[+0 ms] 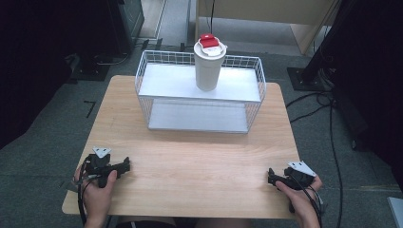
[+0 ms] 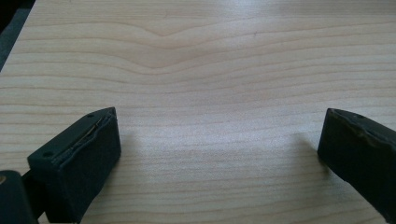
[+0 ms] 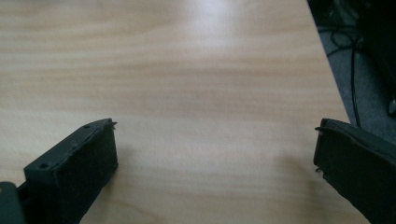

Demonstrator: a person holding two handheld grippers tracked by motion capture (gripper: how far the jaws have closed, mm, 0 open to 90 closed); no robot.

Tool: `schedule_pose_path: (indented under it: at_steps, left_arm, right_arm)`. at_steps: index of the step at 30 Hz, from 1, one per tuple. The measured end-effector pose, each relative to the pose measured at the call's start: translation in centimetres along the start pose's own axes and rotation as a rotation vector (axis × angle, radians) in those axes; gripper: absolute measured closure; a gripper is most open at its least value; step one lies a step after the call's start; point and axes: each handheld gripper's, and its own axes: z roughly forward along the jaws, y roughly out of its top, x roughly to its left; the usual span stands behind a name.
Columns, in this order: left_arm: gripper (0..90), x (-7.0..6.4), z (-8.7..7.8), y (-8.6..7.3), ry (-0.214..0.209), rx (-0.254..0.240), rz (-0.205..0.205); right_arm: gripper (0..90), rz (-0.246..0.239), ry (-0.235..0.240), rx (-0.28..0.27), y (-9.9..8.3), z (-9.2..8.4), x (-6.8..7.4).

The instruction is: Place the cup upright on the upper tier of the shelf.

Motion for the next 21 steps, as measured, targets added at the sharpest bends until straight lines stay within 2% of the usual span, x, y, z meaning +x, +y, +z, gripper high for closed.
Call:
schedule_pose_path:
  at_steps: [4, 6, 11, 15, 21]
  left_arm:
    - [0.0, 0.0, 0.0, 0.0, 0.0, 0.0, 0.0]
    - [0.0, 0.0, 0.0, 0.0, 0.0, 0.0, 0.0]
    - [0.0, 0.0, 0.0, 0.0, 0.0, 0.0, 0.0]
    - [0.0, 0.0, 0.0, 0.0, 0.0, 0.0, 0.0]
    - [0.0, 0.0, 0.0, 0.0, 0.0, 0.0, 0.0]
  right_arm:
    - [0.0, 0.036, 0.019, 0.011, -0.2, -0.1, -0.6]
    - [0.5, 0.043, 0.045, 0.02, -0.3, -0.2, -1.0]
    - [6.8, 0.014, 0.083, 0.004, -0.8, -0.7, -1.5]
    - [6.9, 0.001, 0.094, 0.004, -0.9, -0.8, -1.6]
    - [6.8, 0.009, 0.084, 0.002, -1.1, -1.0, -1.9]
